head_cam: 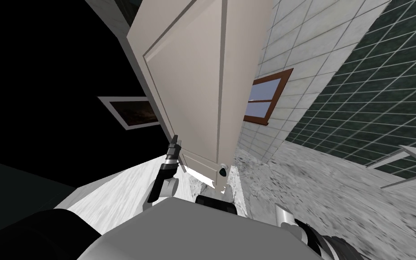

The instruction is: Push the door open

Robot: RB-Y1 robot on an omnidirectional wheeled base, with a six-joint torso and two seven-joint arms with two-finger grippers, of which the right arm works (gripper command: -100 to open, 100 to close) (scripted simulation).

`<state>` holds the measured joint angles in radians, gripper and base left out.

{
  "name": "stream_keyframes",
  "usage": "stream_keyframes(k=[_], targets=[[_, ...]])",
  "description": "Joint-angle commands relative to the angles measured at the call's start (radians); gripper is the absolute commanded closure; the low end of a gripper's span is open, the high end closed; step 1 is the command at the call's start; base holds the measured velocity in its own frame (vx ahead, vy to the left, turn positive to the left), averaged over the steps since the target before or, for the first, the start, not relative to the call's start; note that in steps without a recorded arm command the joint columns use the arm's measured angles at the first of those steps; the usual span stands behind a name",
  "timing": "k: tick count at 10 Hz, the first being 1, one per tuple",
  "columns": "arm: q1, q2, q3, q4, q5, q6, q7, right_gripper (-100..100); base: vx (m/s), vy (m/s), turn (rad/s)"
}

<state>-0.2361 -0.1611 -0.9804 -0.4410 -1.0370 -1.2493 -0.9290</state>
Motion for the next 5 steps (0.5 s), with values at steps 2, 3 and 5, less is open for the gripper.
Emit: stream_keyframes(k=[2,3,5], targets=[[0.0,-0.001,-0.016,-0.002,-0.013,-0.012,0.007,100,-0.036,-0.036,0.091],[0.0,-0.001,-0.016,-0.013,-0.013,-0.012,0.007,100,-0.102,-0.054,0.118],[0.0,-0.003,-0.034,0.0,-0.028,-0.029,0.011,100,-0.05,-0.045,0.069]])
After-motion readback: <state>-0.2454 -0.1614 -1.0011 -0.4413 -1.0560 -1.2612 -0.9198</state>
